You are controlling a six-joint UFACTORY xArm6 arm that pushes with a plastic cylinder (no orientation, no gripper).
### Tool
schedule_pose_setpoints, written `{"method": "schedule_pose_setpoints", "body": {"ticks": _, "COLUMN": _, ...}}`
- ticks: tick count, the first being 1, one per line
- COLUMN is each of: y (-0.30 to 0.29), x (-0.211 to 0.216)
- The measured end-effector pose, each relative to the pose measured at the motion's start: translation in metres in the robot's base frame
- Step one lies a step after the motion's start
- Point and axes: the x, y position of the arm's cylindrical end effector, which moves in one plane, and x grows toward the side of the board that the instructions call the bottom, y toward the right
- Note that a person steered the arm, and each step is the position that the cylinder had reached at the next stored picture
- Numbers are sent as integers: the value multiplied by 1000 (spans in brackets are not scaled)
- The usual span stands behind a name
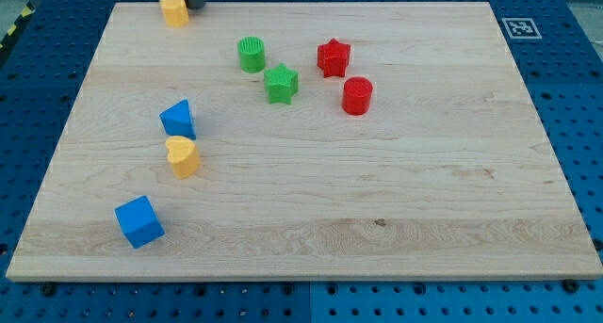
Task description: Place the green circle to the bottom right of the yellow hexagon
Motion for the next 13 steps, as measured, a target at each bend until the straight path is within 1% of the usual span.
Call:
{"method": "schedule_pose_setpoints", "body": {"ticks": 1, "y": -10, "x": 0}}
{"method": "schedule_pose_setpoints", "body": {"ticks": 3, "y": -2, "x": 0}}
{"method": "schedule_pose_setpoints", "body": {"ticks": 4, "y": 17, "x": 1}}
{"method": "schedule_pose_setpoints", "body": {"ticks": 5, "y": 73, "x": 1}}
{"method": "schedule_pose_setpoints", "body": {"ticks": 6, "y": 115, "x": 12}}
{"method": "schedule_pose_setpoints", "body": {"ticks": 7, "y": 111, "x": 66}}
{"method": "schedule_pose_setpoints", "body": {"ticks": 8, "y": 111, "x": 88}}
{"method": "schedule_pose_setpoints", "body": {"ticks": 9, "y": 133, "x": 88}}
{"method": "schedule_pose_setpoints", "body": {"ticks": 10, "y": 164, "x": 101}}
{"method": "schedule_pose_setpoints", "body": {"ticks": 11, "y": 168, "x": 126}}
{"method": "schedule_pose_setpoints", "body": {"ticks": 12, "y": 165, "x": 136}}
{"method": "schedule_pose_setpoints", "body": {"ticks": 13, "y": 138, "x": 143}}
